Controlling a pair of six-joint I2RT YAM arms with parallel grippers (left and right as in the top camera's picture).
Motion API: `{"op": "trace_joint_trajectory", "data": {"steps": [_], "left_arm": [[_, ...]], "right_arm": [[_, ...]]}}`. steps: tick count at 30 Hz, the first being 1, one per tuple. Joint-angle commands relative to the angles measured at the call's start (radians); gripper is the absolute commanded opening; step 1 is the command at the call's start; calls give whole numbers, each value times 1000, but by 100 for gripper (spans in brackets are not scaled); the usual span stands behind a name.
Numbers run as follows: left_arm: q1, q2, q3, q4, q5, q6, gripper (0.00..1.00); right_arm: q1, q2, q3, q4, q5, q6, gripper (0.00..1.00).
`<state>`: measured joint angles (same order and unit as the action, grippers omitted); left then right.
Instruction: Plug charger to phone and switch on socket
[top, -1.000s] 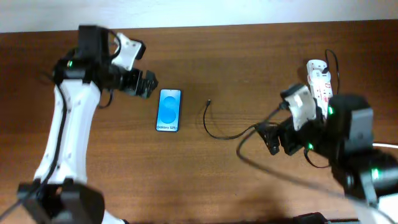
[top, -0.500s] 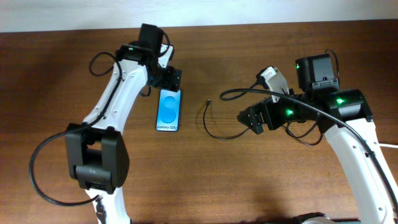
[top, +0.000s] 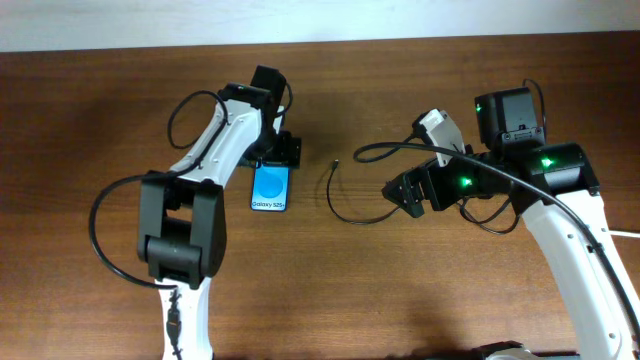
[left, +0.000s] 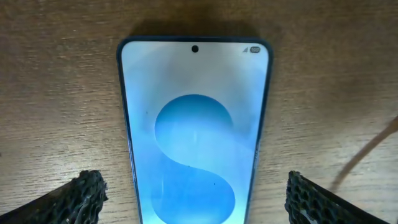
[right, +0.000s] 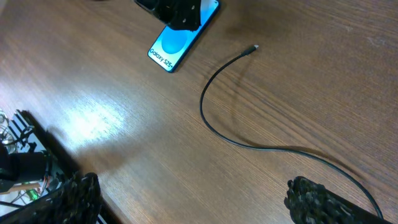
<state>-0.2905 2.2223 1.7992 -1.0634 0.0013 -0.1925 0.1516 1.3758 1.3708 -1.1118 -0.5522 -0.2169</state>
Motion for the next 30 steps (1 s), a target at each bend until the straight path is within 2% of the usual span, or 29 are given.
{"op": "trace_joint_trajectory", "data": {"steps": [1,6,11,13,17,23,26,29,30], "left_arm": [[0,69,-5,0,-27,0,96],[0,97,-5,21,-27,-1,95],[-4,119,-50,6,-17,-9,84],[-4,119,-50,3,-16,-10,83],[-4,119,-49,5,-17,-10,65],[-3,119,85,-84,-17,-10,67],[-3,119,171,-138,-17,-9,52],[-3,119,209,-159,-17,-10,46],[-3,119,229,-167,-17,-10,34]], "right_arm": [[5,6,21,-1,-13,-3,98],[5,6,21,0,-13,-3,98],[5,6,21,4,-12,-3,98],[5,6,21,8,-12,-3,98],[5,6,21,11,-13,-3,98],[5,6,21,13,-13,-3,98],[5,6,21,15,-13,-3,98],[5,6,21,16,-12,-3,98],[5,6,21,16,-13,-3,98]]}}
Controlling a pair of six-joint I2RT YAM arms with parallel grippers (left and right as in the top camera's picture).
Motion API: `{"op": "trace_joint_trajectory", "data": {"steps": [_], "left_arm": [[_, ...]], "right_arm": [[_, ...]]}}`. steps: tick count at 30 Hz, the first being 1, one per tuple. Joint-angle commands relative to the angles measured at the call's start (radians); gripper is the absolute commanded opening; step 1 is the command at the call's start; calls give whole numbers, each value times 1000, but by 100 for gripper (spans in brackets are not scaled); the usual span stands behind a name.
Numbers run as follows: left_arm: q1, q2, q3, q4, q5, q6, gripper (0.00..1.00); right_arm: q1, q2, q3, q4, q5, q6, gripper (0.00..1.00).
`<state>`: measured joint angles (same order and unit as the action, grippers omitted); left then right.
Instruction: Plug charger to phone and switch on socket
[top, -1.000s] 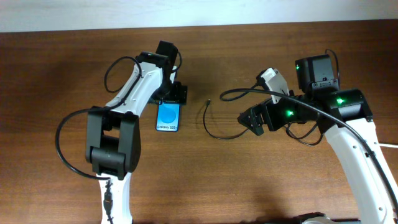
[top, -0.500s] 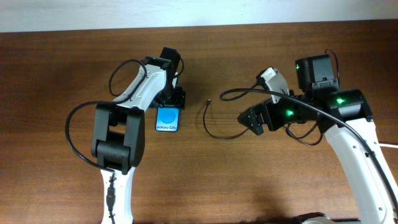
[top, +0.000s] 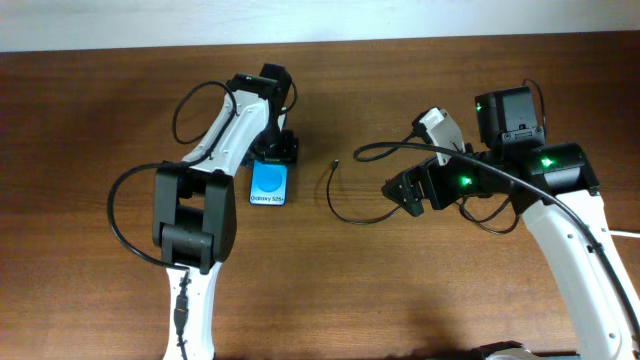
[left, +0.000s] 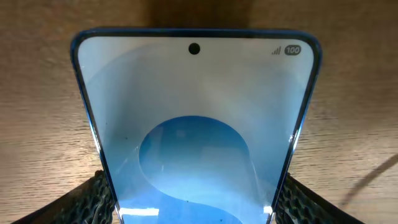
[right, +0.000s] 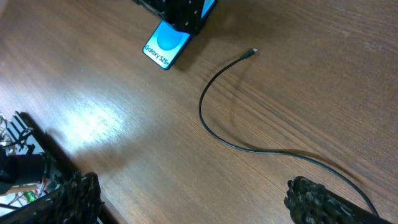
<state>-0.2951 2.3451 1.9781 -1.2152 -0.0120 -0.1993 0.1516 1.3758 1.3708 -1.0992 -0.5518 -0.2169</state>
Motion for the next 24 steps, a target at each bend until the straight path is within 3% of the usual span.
{"op": "trace_joint_trajectory", "data": {"steps": [1,4,7,11,12,15,19,24], "left_arm": [[1,-4,61,-21,-3,-11,27],[3,-4,78,-26,-3,-112,0],[8,-4,78,-35,63,-230,0],[8,-4,78,-35,283,-287,0],[8,-4,78,-35,333,-292,0],[14,-4,78,-53,382,-556,0],[40,-4,78,-54,578,-693,0],[89,-4,78,-43,793,-806,0]], "right_arm": [[5,6,21,4,-13,-3,98],[5,7,21,8,-18,13,98],[5,30,21,47,-15,150,98],[6,171,21,98,-14,495,98],[6,207,21,103,-19,525,98],[6,307,21,137,-93,548,98],[33,335,21,240,-106,577,91],[126,335,21,335,48,737,89]]}}
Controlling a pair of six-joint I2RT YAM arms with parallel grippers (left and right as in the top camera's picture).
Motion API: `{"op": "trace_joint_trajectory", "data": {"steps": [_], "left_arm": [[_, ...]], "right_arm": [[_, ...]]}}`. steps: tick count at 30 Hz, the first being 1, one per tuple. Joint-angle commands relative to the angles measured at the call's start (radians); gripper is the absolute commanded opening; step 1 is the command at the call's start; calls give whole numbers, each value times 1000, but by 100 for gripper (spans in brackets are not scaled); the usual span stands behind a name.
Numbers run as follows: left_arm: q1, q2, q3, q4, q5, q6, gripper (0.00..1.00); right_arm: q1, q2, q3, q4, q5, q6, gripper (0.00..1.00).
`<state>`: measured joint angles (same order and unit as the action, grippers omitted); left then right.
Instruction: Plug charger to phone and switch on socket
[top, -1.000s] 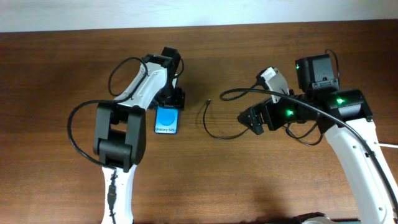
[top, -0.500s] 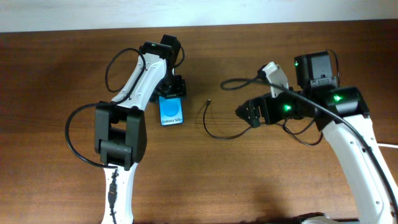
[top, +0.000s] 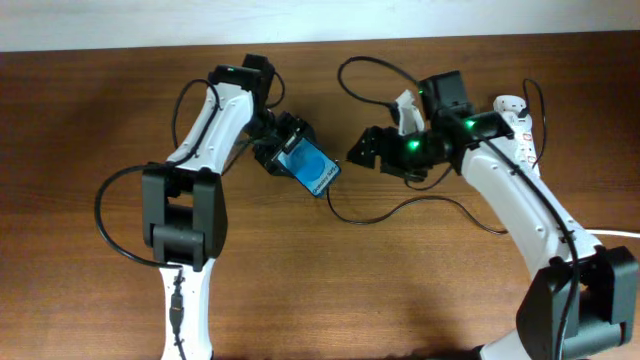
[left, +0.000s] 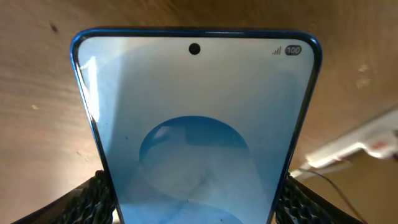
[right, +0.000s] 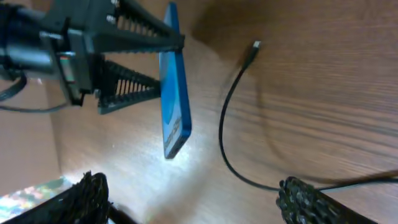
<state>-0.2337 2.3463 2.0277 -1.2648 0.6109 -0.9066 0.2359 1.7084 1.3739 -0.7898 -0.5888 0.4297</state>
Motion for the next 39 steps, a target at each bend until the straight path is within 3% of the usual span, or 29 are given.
{"op": "trace_joint_trajectory", "data": {"steps": [1,10,14,19,21,26,28,32,36,39], "left_arm": [[32,-5,29,9,188,-116,0],[121,-5,29,-46,486,-172,0],[121,-5,29,-76,617,-97,0],[121,-5,29,-95,613,-87,0],[121,-5,29,-95,523,-87,0],[121,-5,29,-94,405,-171,0],[117,-5,29,-94,386,-208,0],[116,-5,29,-95,286,-256,0],[112,-5,29,-107,282,-256,0],[105,-5,29,-106,282,-256,0]], "right_arm": [[53,2,18,36,101,111,89],[-28,2,18,49,183,182,89],[-36,2,18,47,205,182,89],[-35,2,18,50,204,182,89],[-35,2,18,68,170,180,89],[-14,2,18,214,-108,44,89],[61,2,18,233,-21,56,89],[215,6,17,233,251,274,82],[237,52,17,256,271,317,76],[249,82,17,308,260,320,65]]}}
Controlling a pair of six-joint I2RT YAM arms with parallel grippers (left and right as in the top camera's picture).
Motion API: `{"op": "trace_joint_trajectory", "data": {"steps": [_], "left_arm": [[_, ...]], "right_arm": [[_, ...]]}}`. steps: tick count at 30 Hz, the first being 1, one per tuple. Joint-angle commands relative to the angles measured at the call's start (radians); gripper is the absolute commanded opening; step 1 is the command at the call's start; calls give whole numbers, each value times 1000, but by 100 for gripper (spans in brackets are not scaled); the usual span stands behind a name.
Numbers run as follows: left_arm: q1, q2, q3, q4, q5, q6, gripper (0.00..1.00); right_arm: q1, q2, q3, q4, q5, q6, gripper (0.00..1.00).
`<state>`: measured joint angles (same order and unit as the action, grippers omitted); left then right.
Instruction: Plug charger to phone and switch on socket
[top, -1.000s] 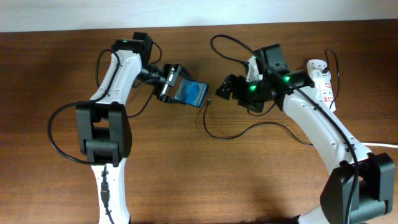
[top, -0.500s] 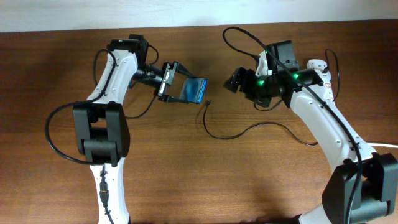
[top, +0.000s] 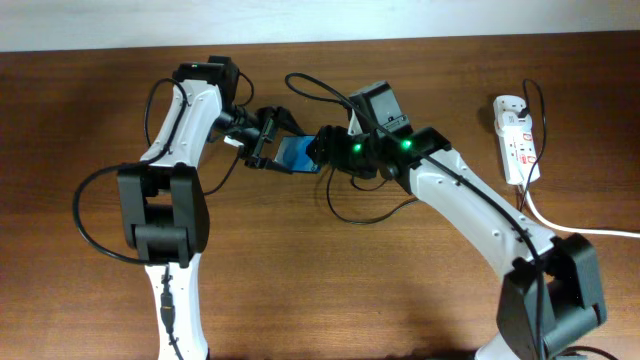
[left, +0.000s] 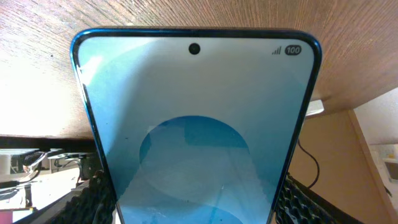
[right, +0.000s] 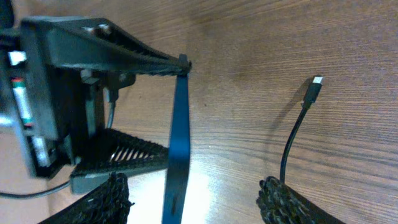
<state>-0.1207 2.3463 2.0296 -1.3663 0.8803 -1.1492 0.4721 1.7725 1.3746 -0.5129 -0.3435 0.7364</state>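
The blue-screened phone (top: 297, 156) is off the table, turned on its edge, with my left gripper (top: 270, 140) shut on its upper end. It fills the left wrist view (left: 196, 130), with a finger (left: 300, 200) pressed on each long side. In the right wrist view the phone (right: 179, 146) shows edge-on, its lower end between the fingers of my open right gripper (right: 199, 208), not touching. The black charger cable (top: 352, 216) lies on the table below, its plug (right: 314, 83) free. The white socket strip (top: 517, 135) lies at the far right.
A white mains lead (top: 585, 228) runs from the socket strip off the right edge. The brown wooden table (top: 120, 300) has a pale wall along its back edge. My two arms meet over the middle back of the table.
The left gripper has turned the phone further onto its edge and moved it slightly left. My right gripper has moved left, and its open fingers now straddle the phone's lower end.
The phone first lay flat with my left gripper open over its top end and my right gripper open far right of the cable. Then the left gripper was shut on it. Later the phone was lifted and tilted with the right arm nearer; now they meet.
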Motion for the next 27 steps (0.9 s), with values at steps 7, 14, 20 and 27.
{"op": "trace_joint_trajectory", "data": {"steps": [7,14,20,27], "left_arm": [[-8,-5,27,-5,12,-13,0],[-8,-5,27,-5,-14,-13,0],[-8,-5,27,-5,-14,-13,0],[-7,-5,27,-5,-14,-13,0]], "right_arm": [[39,85,16,94,16,13,43],[39,85,16,98,16,13,28],[39,85,16,98,15,13,22],[39,85,16,99,15,13,14]]}}
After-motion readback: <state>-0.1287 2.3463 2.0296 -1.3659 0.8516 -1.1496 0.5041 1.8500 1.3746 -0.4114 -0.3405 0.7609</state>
